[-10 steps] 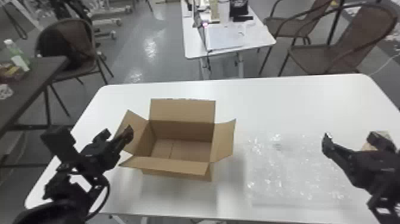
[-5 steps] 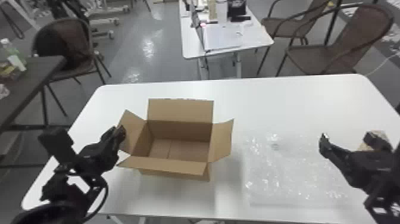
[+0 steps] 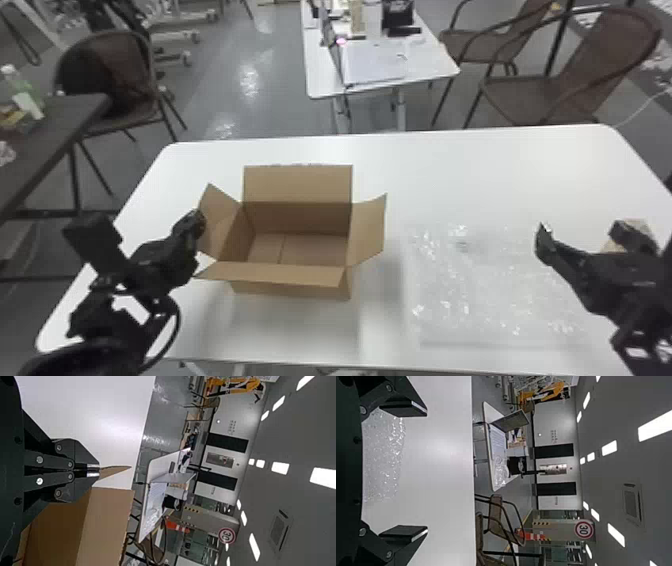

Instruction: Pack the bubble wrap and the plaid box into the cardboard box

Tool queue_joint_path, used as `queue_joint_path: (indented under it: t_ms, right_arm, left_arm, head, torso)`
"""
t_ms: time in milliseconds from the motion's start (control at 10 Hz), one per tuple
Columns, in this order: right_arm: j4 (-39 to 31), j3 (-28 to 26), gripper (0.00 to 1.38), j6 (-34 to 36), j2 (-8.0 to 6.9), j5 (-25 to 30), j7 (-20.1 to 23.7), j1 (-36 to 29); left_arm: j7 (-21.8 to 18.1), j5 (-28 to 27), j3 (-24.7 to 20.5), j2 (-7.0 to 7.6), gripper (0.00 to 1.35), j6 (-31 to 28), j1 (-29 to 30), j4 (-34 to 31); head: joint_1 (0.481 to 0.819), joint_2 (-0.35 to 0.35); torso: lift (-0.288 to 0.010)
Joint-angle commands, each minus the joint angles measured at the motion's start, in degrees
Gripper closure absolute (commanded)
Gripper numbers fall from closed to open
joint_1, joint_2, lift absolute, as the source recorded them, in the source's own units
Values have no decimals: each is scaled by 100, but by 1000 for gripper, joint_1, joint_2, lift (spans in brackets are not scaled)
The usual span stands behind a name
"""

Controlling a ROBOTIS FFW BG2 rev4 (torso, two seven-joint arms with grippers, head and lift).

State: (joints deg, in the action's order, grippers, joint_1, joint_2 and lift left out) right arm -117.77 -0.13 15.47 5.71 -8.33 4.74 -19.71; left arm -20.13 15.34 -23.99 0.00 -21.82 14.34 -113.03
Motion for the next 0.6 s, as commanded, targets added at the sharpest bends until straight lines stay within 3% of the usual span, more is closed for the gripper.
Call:
queue_joint_path:
  t_ms: [0,300,500]
  right_arm:
    - [9,5,245,0,0,-11,1,3]
    - [79,57,243,18,0,-73,36,64]
    - [228,189,240,483,18,-55,238,345]
  left_arm:
    - [0,-31,0,-15,1204,38,7,0]
    - [0,-23,0,-15,1204,64,7,0]
    - [0,-14,0,-15,1204,73,7,0]
  head:
    - [695,172]
    - [695,175]
    - [695,183]
  torso:
    - [-121]
    - [-121]
    - [-121]
